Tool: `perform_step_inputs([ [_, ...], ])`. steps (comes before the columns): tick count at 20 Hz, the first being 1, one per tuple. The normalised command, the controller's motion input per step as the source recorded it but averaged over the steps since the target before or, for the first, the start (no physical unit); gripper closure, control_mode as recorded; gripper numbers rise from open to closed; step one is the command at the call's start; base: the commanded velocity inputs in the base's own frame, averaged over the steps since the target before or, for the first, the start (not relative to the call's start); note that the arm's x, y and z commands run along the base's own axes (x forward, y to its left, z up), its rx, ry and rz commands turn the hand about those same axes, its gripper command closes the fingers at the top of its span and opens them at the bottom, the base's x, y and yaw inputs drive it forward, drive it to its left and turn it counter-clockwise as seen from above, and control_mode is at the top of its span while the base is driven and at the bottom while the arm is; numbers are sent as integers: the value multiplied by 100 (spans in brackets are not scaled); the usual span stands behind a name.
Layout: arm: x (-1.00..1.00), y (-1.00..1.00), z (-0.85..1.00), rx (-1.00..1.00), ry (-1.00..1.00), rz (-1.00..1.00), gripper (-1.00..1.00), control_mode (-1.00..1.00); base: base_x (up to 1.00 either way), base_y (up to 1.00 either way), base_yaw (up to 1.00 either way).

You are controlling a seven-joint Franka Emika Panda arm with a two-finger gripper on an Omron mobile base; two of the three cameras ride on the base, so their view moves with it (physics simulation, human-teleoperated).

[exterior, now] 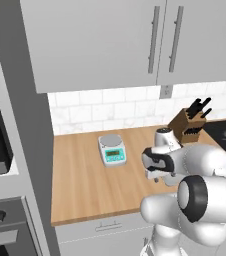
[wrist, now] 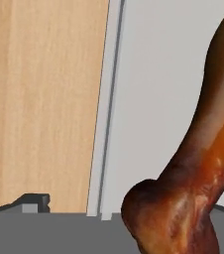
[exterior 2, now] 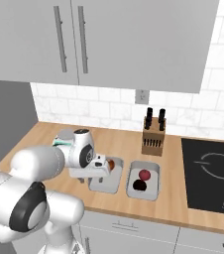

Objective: Take the meat container that has the chicken drumstick and place it on the second highest rack of the freezer. Then take the vegetable container that has the tomato and avocado and place it on the highest rack of the freezer.

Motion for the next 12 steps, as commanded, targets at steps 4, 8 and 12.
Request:
perform_step_inputs([
  [4, 0, 0, -61, 0, -10, 0, -100, -100, 0, 0, 0],
  [8, 0, 2, -81, 0, -1, 0, 100, -100, 0, 0, 0],
  [12, 0, 2, -39, 0, 0, 0, 100, -100, 0, 0, 0],
])
